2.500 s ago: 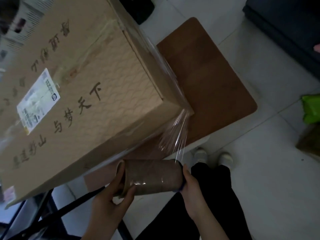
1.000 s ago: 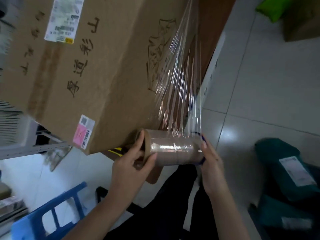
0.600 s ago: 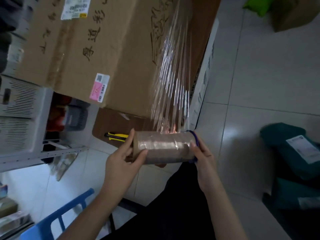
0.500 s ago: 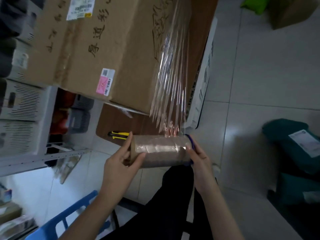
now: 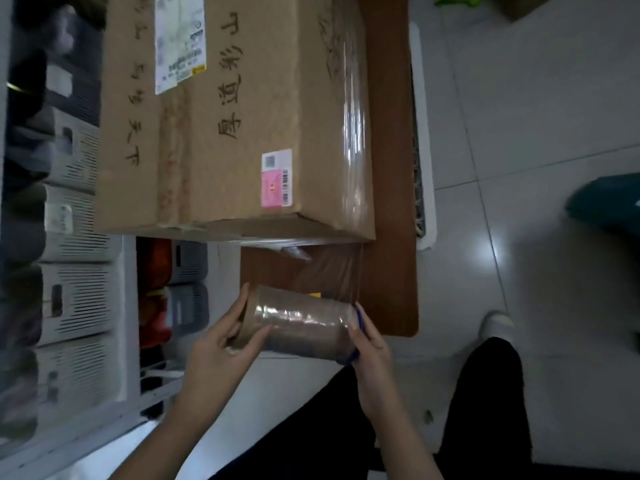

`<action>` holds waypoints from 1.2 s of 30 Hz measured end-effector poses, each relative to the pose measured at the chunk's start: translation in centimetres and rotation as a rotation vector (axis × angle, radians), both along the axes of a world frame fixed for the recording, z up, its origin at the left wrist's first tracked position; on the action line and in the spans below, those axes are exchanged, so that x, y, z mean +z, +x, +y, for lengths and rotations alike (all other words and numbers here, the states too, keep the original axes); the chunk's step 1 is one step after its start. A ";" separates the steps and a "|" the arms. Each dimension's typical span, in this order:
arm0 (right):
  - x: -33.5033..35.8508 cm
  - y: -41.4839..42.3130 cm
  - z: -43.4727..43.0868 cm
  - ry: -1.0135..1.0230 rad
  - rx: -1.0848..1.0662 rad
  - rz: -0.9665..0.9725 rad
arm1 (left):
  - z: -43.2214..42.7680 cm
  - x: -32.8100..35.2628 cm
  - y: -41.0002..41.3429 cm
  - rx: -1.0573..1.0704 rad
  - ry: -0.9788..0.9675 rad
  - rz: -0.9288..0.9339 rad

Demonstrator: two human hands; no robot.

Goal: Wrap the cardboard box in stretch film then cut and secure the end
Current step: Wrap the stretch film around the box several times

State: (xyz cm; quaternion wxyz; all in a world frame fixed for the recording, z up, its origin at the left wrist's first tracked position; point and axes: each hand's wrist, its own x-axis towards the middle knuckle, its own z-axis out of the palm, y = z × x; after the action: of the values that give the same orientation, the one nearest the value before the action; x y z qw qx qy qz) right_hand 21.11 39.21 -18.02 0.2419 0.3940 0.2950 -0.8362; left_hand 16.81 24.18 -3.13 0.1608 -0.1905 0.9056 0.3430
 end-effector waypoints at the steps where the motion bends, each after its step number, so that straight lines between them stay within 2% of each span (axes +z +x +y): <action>1: 0.0 0.0 -1.2 -0.010 -0.031 -0.008 | -1.1 0.0 -0.6 -0.051 -0.006 0.007; 6: 0.2 -0.1 -6.0 -0.033 -0.185 0.004 | -5.5 0.1 -2.4 -0.242 -0.030 0.056; 12: -0.2 1.5 -8.7 0.009 -0.279 0.025 | -8.5 -0.5 -1.9 -0.349 -0.022 0.065; 19: -0.1 3.4 -12.5 0.025 -0.390 0.027 | -12.0 -1.2 -1.4 -0.409 0.072 0.020; 23: -0.4 3.1 -15.7 0.056 -0.529 0.011 | -14.4 -2.1 -3.2 -0.461 0.107 -0.017; 28: -0.9 1.3 -21.6 0.078 -0.712 -0.006 | -18.4 -2.0 -6.9 -0.663 0.092 -0.064; 36: -0.8 -1.5 -27.8 0.048 -0.826 0.005 | -22.6 -1.5 -10.7 -0.776 0.040 -0.050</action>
State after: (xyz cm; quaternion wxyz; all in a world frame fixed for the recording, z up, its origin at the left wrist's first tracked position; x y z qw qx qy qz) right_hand 19.62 11.38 -18.79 -0.1241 0.4827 0.1319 -0.8569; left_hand 6.09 1.63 -4.61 0.3043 0.1612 0.8992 0.2697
